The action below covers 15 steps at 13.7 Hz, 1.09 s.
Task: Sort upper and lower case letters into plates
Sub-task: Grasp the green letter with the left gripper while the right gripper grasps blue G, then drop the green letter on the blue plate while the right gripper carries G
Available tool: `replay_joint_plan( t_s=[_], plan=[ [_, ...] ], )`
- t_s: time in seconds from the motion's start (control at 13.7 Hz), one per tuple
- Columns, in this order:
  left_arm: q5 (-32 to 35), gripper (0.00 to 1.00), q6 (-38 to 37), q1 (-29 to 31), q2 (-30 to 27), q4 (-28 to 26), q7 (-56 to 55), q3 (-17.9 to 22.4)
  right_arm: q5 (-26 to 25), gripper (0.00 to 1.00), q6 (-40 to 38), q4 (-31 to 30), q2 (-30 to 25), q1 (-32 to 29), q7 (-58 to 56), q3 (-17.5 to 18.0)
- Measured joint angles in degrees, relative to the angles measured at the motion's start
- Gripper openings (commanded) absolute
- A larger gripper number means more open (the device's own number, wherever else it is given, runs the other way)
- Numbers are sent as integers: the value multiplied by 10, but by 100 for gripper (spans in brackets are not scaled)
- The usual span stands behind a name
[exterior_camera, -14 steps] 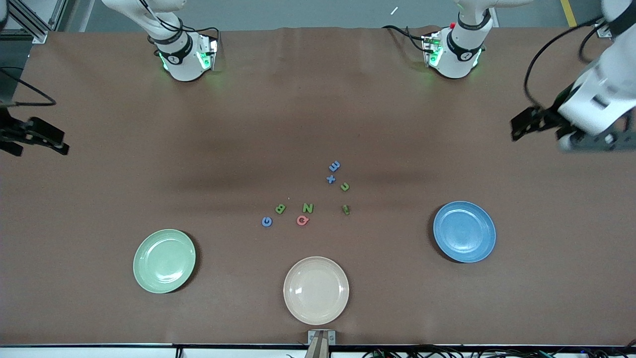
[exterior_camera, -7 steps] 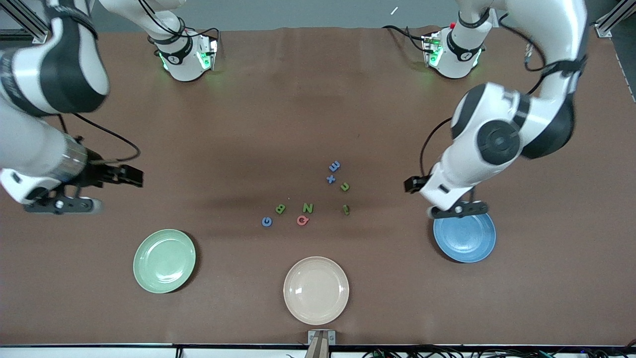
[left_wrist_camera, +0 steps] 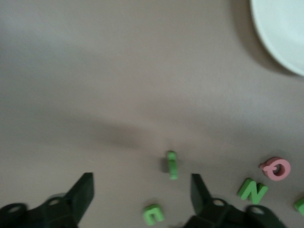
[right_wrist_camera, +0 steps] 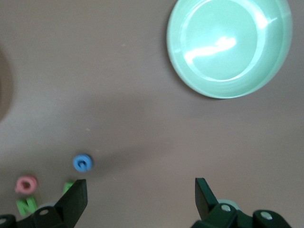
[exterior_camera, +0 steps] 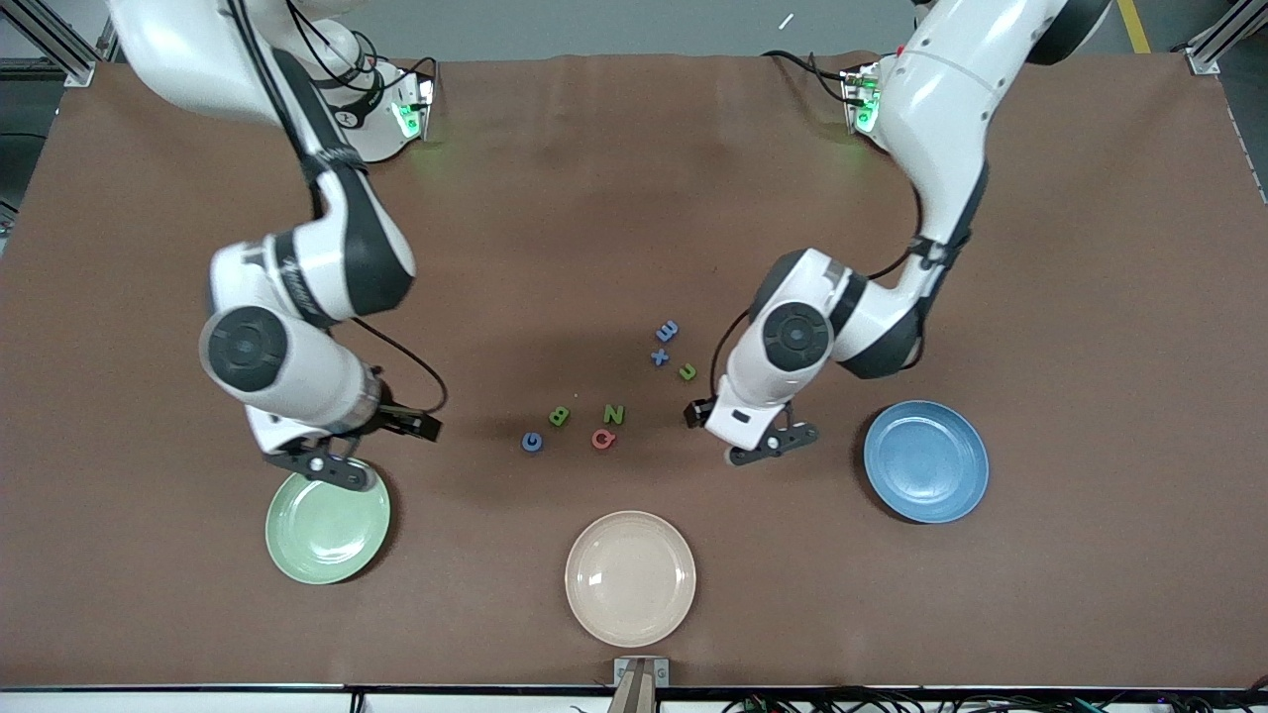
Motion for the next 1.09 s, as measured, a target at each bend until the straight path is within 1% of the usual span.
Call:
replay_joint_plan(
  t_s=[0.07, 0.15, 0.22, 0.36, 0.51, 0.58, 0.66, 0.73, 0.8, 0.95, 1.09],
  plan=[
    [0, 64, 6, -9, 13, 2, -24, 0, 0, 100, 37, -1, 24, 13, 30, 0],
    [0, 64, 9, -14, 23, 4, -42, 1, 0, 100, 75, -2, 48, 28, 61, 0],
    [0, 61, 12, -18, 31, 7, -53, 1, -1, 100, 113, -3, 72, 40, 90, 0],
    [0, 50, 24, -23, 44, 14, -69, 1, -1, 100, 167, -3, 111, 57, 127, -1],
    [0, 48, 37, -24, 54, 17, -74, 1, -1, 100, 195, -2, 138, 67, 151, -1],
    [0, 41, 45, -24, 58, 17, -75, 2, -1, 100, 202, -2, 149, 71, 158, -1],
    [0, 28, 53, -24, 62, 17, -75, 2, 0, 100, 205, -2, 156, 74, 163, -1],
    [0, 9, 60, -24, 66, 17, -75, 2, 0, 100, 206, -2, 161, 77, 167, -1],
    [0, 0, 64, -24, 69, 18, -75, 2, 0, 98, 206, -2, 164, 80, 170, -1],
    [3, 0, 68, -24, 71, 19, -75, 4, 0, 94, 204, -1, 166, 85, 176, -1],
    [16, 0, 69, -24, 70, 26, -73, 9, 0, 85, 201, -1, 166, 90, 179, -1]
  ],
)
